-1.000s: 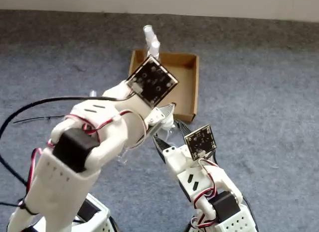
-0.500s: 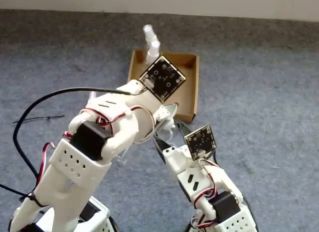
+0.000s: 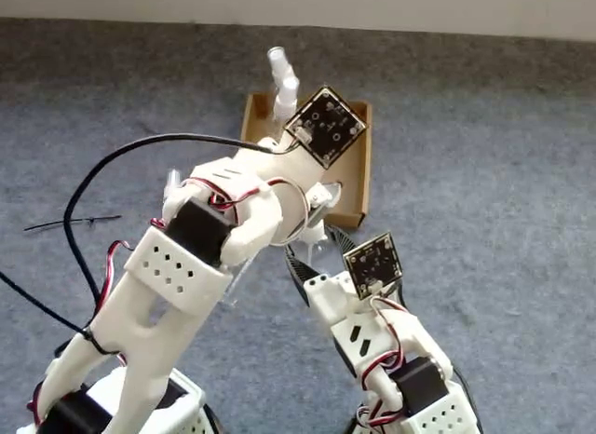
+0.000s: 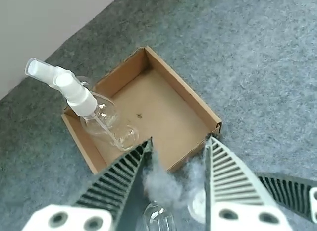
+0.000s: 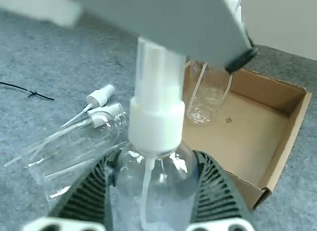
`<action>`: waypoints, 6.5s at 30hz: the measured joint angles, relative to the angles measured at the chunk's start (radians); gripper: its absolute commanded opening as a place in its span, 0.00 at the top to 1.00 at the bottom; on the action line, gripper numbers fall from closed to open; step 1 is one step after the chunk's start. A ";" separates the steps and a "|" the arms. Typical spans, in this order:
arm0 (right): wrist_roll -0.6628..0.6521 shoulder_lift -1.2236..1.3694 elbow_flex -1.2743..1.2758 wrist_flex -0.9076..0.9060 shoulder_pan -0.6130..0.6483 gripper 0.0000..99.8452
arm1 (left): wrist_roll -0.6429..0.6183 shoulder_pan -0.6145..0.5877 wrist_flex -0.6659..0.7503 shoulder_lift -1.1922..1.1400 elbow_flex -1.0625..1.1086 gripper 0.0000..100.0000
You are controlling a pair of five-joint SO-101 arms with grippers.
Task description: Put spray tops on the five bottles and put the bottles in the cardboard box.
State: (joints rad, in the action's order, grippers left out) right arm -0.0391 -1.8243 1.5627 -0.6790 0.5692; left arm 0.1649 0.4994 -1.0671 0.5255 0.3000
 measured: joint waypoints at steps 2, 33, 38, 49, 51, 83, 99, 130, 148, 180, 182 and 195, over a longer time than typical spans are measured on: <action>0.000 0.000 0.000 0.000 -0.003 1.00 | 0.000 0.000 -0.015 0.002 -0.014 0.83; 0.000 0.002 0.015 -0.002 -0.003 1.00 | 0.037 -0.032 -0.161 0.149 0.043 0.83; 0.000 0.003 0.021 -0.002 -0.003 1.00 | 0.037 0.018 -0.138 0.158 0.084 0.83; 0.000 0.003 0.021 -0.002 -0.006 1.00 | 0.069 0.118 -0.138 0.158 0.087 0.83; 0.000 0.003 0.021 -0.002 -0.006 1.00 | 0.071 0.110 -0.138 0.158 0.084 0.83; -0.161 0.425 -0.278 0.319 -0.057 1.00 | -0.216 -0.755 0.052 0.146 0.485 0.83; -0.026 1.352 -0.649 0.878 -0.041 1.00 | -0.253 -0.867 0.436 0.146 0.758 0.83; -0.026 1.643 -0.672 0.878 0.014 0.99 | -0.253 -0.865 0.436 0.146 0.758 0.83; -0.026 1.643 -0.672 0.878 0.017 0.88 | -0.253 -0.865 0.436 0.146 0.758 0.83; -0.026 1.643 -0.672 0.873 0.032 0.76 | -0.253 -0.865 0.436 0.146 0.758 0.83; -0.026 1.643 -0.672 0.873 0.032 0.76 | -0.253 -0.865 0.436 0.146 0.758 0.83; -0.026 1.643 -1.042 0.497 0.032 0.76 | -0.253 -0.865 0.436 0.146 0.758 0.83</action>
State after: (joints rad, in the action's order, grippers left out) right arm -0.0652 -0.1811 0.5209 -0.1818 0.6015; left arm -0.0882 -0.3659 -0.6314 0.6713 1.0579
